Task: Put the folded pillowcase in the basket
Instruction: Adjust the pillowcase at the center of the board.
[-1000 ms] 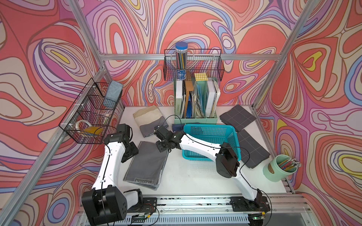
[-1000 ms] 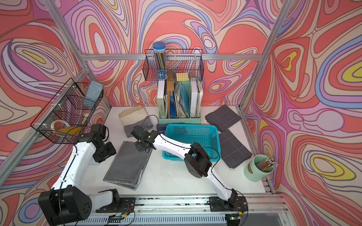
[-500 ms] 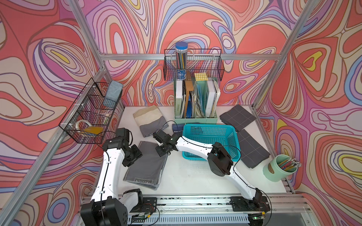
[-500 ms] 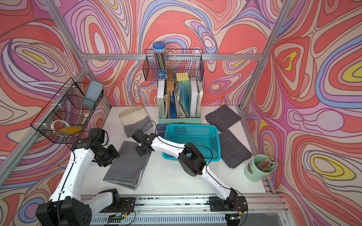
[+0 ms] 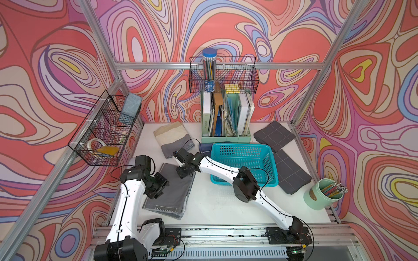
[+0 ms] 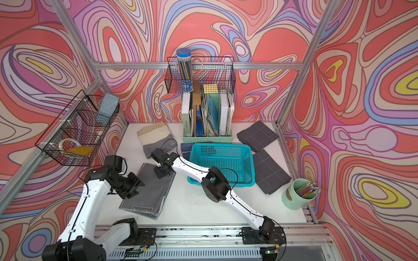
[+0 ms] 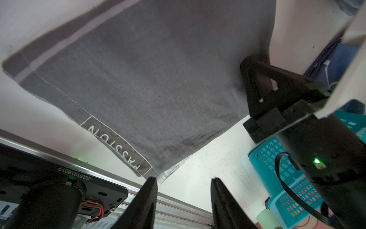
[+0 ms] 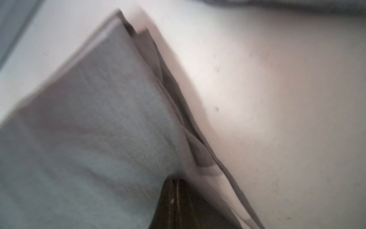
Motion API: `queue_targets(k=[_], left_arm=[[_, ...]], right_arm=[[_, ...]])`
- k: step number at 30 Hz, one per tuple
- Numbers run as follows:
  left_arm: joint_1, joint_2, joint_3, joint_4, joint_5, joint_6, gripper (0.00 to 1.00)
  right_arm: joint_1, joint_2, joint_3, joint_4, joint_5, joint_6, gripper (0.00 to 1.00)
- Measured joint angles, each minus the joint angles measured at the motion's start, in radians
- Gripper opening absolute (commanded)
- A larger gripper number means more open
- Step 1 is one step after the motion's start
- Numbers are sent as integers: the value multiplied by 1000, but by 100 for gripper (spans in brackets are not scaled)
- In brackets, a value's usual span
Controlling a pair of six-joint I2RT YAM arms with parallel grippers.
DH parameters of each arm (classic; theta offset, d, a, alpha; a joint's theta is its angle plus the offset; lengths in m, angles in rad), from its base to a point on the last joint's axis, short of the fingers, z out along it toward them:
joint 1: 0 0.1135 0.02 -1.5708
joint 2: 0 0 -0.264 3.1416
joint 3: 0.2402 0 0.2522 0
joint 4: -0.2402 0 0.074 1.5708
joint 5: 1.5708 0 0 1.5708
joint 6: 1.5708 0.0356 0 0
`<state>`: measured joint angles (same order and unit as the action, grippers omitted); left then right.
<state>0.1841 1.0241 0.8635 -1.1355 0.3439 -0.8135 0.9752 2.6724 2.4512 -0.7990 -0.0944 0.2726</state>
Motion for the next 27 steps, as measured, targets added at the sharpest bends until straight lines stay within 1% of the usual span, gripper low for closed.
queue_targets(k=[3,8,14,16,20,25,26,27], left_arm=[[0,-5,-25,-2,25,-16,51],[0,3,-25,9,43,-30,53],[0,78,-25,47,50,-32,57],[0,109,-25,58,47,-28,57],[0,183,-15,66,25,-5,58],[0,227,-7,56,-29,22,65],[0,227,-3,48,-44,25,66],[0,227,2,37,-61,28,68]], right_arm=[[-14,-45,-75,-2,23,21,1],[-43,-114,-161,-82,111,77,0],[-80,-156,-203,-185,170,117,0],[-82,-192,-256,-189,162,130,0],[-78,-273,-354,-201,100,152,0],[-63,-352,-423,-192,33,178,0],[-60,-359,-424,-189,20,182,6],[-58,-363,-423,-182,13,186,13]])
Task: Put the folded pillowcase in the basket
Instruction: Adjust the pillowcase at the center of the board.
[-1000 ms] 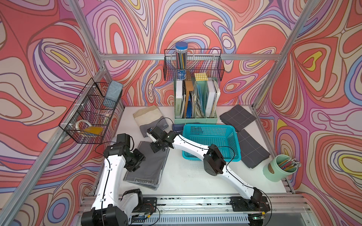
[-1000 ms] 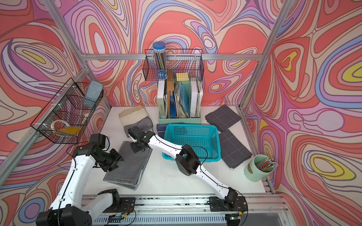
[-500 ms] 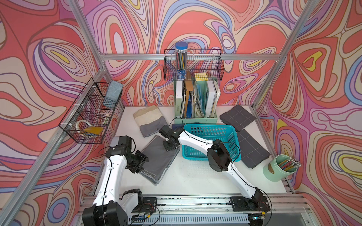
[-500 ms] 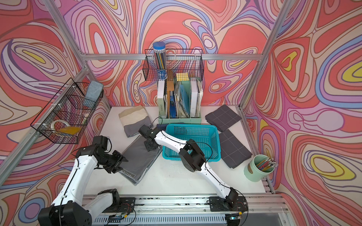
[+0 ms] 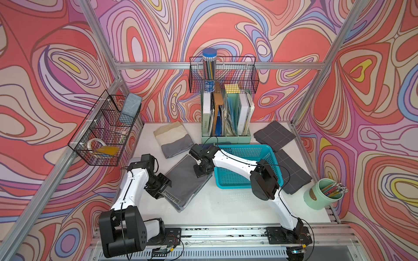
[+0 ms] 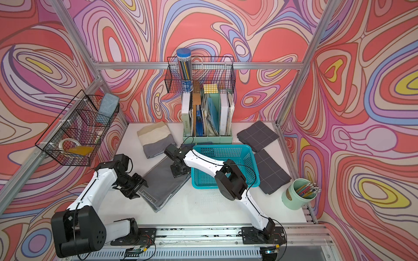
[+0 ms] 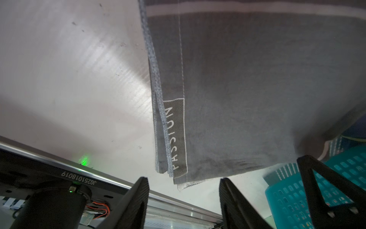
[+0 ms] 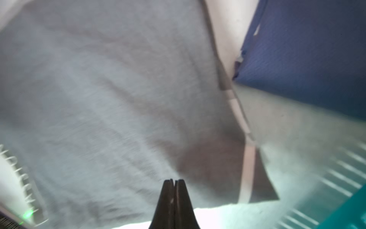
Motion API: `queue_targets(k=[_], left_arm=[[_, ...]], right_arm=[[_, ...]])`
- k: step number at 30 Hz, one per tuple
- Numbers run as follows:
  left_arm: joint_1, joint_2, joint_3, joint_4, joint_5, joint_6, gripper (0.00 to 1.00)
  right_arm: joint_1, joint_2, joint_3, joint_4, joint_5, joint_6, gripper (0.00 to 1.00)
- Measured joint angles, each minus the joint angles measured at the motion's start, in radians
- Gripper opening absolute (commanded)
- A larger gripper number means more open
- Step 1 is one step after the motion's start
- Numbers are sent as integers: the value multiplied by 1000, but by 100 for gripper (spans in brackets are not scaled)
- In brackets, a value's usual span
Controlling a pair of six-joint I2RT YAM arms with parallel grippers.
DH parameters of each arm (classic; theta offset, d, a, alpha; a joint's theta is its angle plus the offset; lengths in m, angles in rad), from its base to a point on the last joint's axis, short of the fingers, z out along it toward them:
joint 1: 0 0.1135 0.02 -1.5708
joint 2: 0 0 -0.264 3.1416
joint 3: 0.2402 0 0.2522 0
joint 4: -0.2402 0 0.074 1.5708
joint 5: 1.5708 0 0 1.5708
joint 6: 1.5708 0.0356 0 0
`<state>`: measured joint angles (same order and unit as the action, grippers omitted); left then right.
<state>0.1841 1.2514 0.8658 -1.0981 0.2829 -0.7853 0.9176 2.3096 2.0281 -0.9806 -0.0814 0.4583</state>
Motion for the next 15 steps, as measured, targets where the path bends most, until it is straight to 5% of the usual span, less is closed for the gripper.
queue_targets(k=[4,5,7,11,15], left_arm=[[0,5,24,-23,-52,4,70],[0,11,25,-26,-61,4,70],[0,31,24,-29,-69,4,70],[0,90,13,-19,-58,1,65],[0,95,-7,-11,-59,-13,61]], right_arm=[[6,2,24,24,-41,-11,28],[5,10,50,24,-46,-19,25],[3,43,129,28,-58,-41,2],[-10,177,363,39,-110,-75,0],[-7,230,369,65,-186,-89,0]])
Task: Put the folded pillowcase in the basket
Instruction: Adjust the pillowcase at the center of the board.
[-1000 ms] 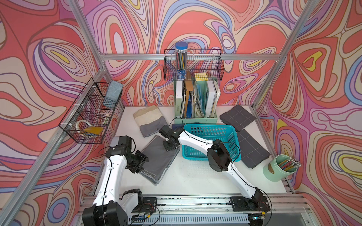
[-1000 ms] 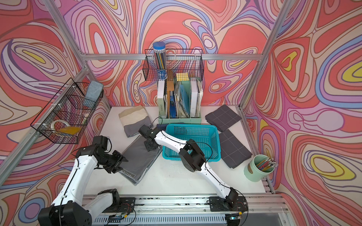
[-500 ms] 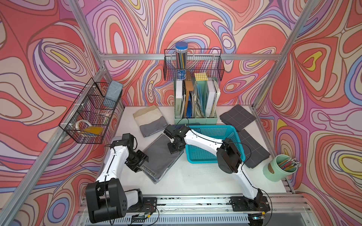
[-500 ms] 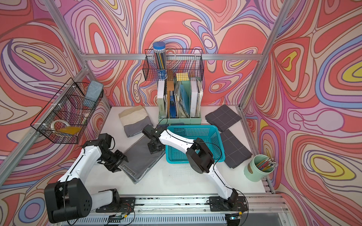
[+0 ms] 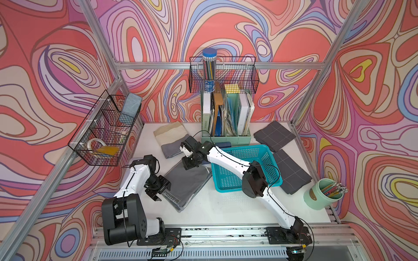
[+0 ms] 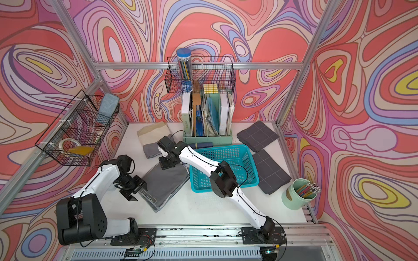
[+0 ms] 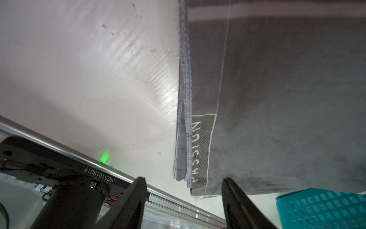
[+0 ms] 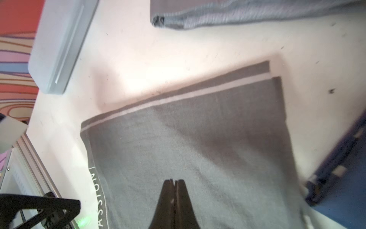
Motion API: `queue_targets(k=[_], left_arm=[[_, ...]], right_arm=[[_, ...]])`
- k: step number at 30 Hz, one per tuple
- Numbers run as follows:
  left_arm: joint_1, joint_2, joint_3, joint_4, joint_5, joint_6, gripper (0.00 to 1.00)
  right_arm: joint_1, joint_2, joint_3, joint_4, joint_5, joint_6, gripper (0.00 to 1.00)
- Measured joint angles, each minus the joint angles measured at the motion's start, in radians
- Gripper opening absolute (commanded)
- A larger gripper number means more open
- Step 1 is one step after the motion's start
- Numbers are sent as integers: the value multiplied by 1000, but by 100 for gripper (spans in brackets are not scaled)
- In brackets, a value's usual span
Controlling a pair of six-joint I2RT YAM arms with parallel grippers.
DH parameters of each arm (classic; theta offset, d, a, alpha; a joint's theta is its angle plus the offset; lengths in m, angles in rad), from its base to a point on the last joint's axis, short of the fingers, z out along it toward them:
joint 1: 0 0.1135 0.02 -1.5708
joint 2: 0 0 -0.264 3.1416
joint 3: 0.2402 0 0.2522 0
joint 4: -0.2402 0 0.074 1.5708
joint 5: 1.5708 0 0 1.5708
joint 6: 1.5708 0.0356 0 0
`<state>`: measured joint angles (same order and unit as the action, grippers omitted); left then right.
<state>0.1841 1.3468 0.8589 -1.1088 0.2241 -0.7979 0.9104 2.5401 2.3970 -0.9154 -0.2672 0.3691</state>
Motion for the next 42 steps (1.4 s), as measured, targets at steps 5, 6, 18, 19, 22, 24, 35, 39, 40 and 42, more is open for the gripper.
queue_targets(k=[5,6,18,19,22,24,35,39,40,42], left_arm=[[0,-179,19,-19,-66,-30,59],[0,-217,29,-26,-84,-33,59],[7,-340,18,-66,-201,-40,60],[7,-341,13,-66,-201,-42,60],[8,-347,-2,-60,-201,-48,61],[8,-349,-18,-53,-200,-52,61],[19,-269,-39,-5,-175,-69,65],[19,-159,-12,51,-154,-41,66],[19,-130,-3,66,-148,-27,67],[19,-72,12,103,-132,9,67]], right_arm=[[77,-69,-296,100,-100,1,0],[92,-90,-336,126,-114,4,0],[180,-129,-298,121,-190,-10,0],[180,-97,-267,116,-191,-14,0],[178,9,-171,85,-190,-25,0],[173,78,-73,55,-217,-29,0],[70,154,36,84,-257,8,0],[13,144,20,92,-266,-4,0],[2,144,21,91,-271,-6,0],[-13,144,21,91,-284,-10,0]])
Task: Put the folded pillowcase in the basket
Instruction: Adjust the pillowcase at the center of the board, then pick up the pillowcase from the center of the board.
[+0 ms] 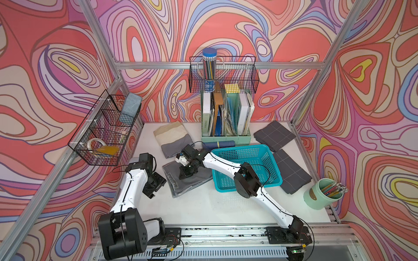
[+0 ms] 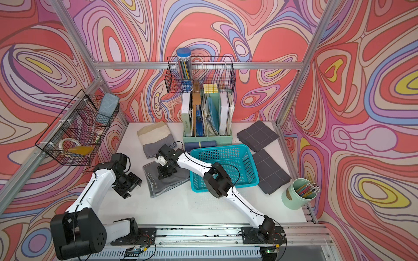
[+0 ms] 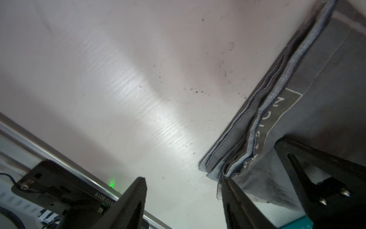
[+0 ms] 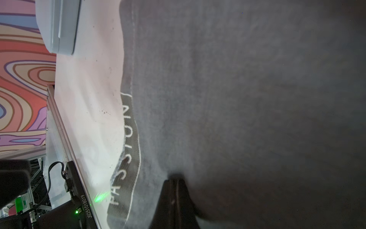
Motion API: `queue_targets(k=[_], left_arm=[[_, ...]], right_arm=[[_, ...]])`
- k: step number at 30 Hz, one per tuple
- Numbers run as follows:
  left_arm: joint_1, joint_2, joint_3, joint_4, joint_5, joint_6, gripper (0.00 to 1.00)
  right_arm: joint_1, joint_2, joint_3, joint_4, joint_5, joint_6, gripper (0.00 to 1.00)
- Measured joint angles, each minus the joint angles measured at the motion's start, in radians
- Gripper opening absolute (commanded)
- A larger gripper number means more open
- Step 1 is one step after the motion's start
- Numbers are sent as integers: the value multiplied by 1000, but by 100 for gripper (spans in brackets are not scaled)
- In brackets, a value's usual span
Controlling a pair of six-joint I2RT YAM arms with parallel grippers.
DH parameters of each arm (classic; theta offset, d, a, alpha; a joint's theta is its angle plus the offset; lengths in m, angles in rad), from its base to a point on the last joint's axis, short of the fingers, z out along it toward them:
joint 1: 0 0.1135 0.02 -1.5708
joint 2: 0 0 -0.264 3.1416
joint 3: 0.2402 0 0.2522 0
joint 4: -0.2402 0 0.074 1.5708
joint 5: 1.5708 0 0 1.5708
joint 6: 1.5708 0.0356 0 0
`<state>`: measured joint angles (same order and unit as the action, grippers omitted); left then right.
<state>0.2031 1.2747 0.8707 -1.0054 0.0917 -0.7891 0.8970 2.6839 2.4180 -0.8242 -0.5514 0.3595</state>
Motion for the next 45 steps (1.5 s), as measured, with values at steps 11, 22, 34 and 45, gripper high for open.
queue_targets(k=[11,22,34,45], left_arm=[[0,116,52,180,156,215,64],[-16,265,71,190,217,333,69],[-101,398,117,189,129,344,61],[-129,473,170,147,72,344,54]], right_arm=[[-13,-172,-159,21,-31,20,0],[-98,-444,-297,62,82,34,0],[-137,-398,-365,31,148,35,0],[-149,-412,-432,64,146,39,0]])
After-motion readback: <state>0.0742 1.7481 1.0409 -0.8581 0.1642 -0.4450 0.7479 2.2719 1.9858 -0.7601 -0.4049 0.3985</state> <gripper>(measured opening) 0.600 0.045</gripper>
